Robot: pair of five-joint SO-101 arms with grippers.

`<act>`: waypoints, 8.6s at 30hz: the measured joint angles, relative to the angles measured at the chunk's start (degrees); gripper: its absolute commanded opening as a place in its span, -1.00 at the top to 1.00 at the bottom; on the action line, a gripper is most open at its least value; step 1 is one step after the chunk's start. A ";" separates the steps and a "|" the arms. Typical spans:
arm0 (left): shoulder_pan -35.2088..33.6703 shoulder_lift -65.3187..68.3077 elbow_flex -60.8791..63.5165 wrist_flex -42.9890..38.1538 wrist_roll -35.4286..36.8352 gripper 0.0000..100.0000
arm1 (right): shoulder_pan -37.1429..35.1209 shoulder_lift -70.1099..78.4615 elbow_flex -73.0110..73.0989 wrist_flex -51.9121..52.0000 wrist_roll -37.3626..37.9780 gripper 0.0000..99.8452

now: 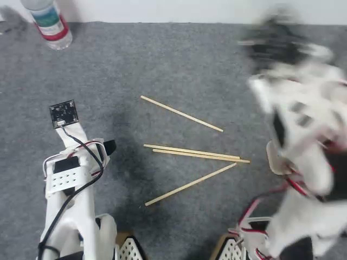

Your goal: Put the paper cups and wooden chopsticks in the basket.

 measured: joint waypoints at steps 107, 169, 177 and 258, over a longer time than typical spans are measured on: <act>0.00 0.00 0.00 0.26 0.00 0.41 | -20.40 47.47 26.37 -11.16 7.56 0.56; 2.55 0.00 0.44 0.26 0.00 0.41 | 11.34 1.58 -6.59 11.43 -1.05 0.99; 2.55 0.09 0.70 0.26 0.00 0.41 | 21.98 -2.99 -0.35 10.99 -8.62 0.99; 2.55 0.09 0.70 -0.26 0.00 0.41 | 43.43 -41.85 112.26 -95.74 -34.64 0.62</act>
